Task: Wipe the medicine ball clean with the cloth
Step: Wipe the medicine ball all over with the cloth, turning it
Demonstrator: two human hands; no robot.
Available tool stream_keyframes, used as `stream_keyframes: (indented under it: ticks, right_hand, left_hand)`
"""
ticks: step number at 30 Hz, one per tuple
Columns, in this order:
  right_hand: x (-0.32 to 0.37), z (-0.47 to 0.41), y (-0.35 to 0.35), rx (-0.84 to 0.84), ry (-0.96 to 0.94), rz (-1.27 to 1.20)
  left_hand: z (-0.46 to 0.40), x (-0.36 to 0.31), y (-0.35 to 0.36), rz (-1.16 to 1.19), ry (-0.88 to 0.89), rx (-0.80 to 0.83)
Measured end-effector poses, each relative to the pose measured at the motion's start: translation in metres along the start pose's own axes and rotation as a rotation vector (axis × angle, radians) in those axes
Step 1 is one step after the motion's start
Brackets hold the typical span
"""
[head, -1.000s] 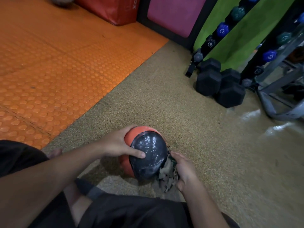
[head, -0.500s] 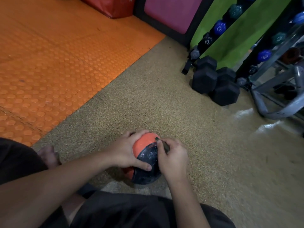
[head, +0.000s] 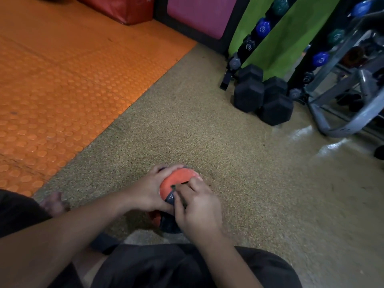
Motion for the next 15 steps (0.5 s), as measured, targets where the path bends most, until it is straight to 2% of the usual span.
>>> stream_keyframes:
  ticks: [6, 8, 10, 12, 15]
  right_hand:
    - [-0.034, -0.008, -0.009, -0.136, 0.245, -0.013]
    - [-0.013, -0.008, -0.005, -0.076, 0.126, 0.099]
    - [0.014, 0.002, 0.004, 0.032, -0.086, 0.16]
    - [0.009, 0.002, 0.001, 0.042, -0.138, 0.163]
    - [-0.032, -0.011, -0.012, -0.102, 0.09, 0.153]
  left_hand:
    - [-0.004, -0.009, -0.001, -0.066, -0.015, 0.023]
    - [-0.006, -0.01, -0.003, -0.042, 0.006, 0.035]
    - [-0.006, -0.005, -0.005, -0.048, 0.025, 0.05]
    - [-0.005, -0.004, -0.006, -0.071, 0.03, 0.06]
    - [-0.008, -0.01, -0.008, -0.096, -0.026, 0.065]
Point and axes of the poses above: each hand's wrist, its own z-axis away from the middle knuckle, its own y-axis out of the palm, x = y × z, the point moved 1 cm from there along -z, towards the middle knuckle
